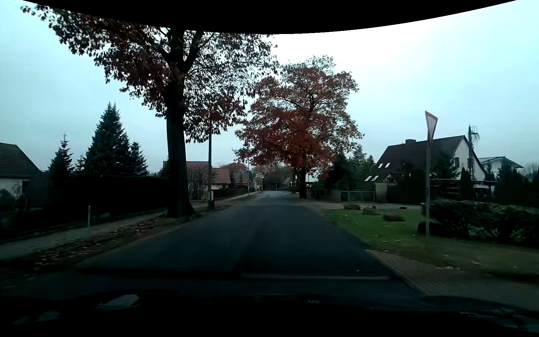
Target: Follow the waypoints while adhering to traffic rules and regulations
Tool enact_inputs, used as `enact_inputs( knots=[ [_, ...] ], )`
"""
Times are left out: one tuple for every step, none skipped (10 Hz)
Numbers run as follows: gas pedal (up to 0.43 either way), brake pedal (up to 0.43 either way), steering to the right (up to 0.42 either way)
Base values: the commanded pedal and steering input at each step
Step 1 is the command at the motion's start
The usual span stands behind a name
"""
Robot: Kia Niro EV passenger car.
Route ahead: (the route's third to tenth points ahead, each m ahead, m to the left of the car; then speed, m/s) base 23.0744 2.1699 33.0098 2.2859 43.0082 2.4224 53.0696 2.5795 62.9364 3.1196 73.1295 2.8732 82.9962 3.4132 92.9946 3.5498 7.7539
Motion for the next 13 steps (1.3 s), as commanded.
enact_inputs(
  knots=[
    [0.118, 0.0, -0.005],
    [0.118, 0.0, -0.004],
    [0.118, 0.0, -0.004],
    [0.118, 0.0, -0.004],
    [0.118, 0.0, -0.003],
    [0.118, 0.0, -0.002],
    [0.118, 0.0, 0.0],
    [0.118, 0.0, 0.0],
    [0.118, 0.0, 0.0],
    [0.118, 0.0, 0.0],
    [0.118, 0.0, 0.0],
    [0.118, 0.0, 0.0],
    [0.118, 0.0, 0.0]
  ],
)
